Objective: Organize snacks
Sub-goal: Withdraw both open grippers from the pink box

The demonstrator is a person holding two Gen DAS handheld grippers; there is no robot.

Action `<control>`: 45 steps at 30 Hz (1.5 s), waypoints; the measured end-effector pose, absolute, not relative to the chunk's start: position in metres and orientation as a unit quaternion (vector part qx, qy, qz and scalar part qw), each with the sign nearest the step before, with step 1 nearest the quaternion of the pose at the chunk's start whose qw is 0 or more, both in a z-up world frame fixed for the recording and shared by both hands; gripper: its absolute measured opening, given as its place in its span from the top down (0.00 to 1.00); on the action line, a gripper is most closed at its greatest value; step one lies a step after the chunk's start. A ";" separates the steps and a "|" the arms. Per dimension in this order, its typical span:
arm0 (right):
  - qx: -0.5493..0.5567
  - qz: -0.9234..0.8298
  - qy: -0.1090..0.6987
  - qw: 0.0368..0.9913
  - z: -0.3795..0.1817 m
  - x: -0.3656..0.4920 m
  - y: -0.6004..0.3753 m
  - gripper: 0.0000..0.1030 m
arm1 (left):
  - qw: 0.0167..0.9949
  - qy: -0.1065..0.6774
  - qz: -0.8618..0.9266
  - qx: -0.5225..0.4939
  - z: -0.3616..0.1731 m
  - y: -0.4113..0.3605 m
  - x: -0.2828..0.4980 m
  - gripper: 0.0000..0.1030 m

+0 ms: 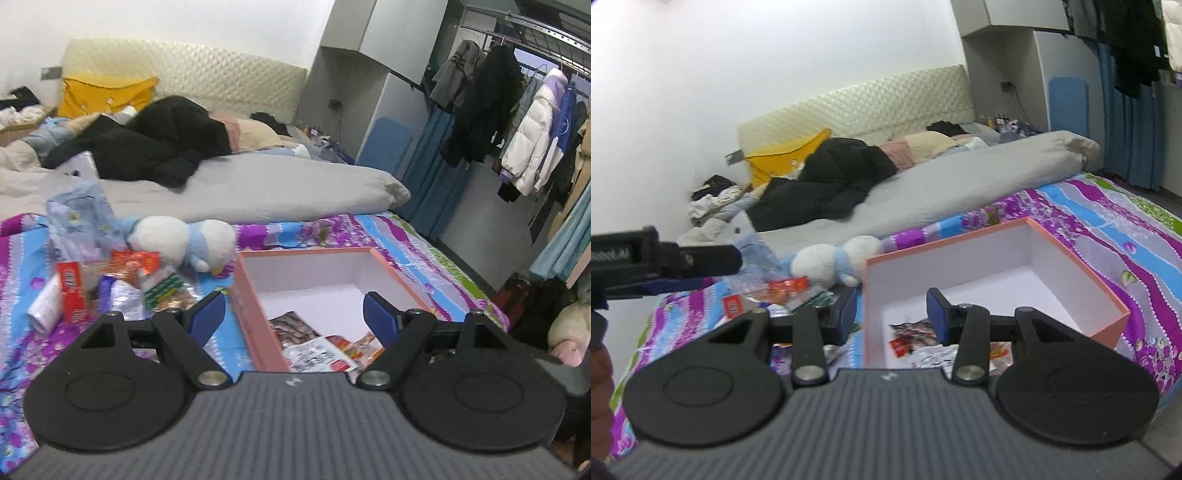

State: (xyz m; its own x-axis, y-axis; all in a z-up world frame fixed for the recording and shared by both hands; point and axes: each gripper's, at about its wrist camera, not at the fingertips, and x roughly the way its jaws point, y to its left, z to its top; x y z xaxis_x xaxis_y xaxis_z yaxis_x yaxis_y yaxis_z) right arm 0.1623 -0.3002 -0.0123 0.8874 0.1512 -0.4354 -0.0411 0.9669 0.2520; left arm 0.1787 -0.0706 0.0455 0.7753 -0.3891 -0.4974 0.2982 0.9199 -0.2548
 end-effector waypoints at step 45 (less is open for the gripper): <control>0.063 0.156 0.288 0.943 -0.093 0.076 -0.204 0.56 | 0.925 0.338 -0.063 -0.162 -0.085 0.039 0.063 0.17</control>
State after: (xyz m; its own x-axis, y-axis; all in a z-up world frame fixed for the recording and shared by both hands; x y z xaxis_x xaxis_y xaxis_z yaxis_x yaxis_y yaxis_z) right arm 0.0761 -0.2041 -0.0930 0.7852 0.3298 -0.5241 -0.2570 0.9436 0.2086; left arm 0.0630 0.0394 -0.0847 0.7640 -0.2259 -0.6044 0.0066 0.9394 -0.3429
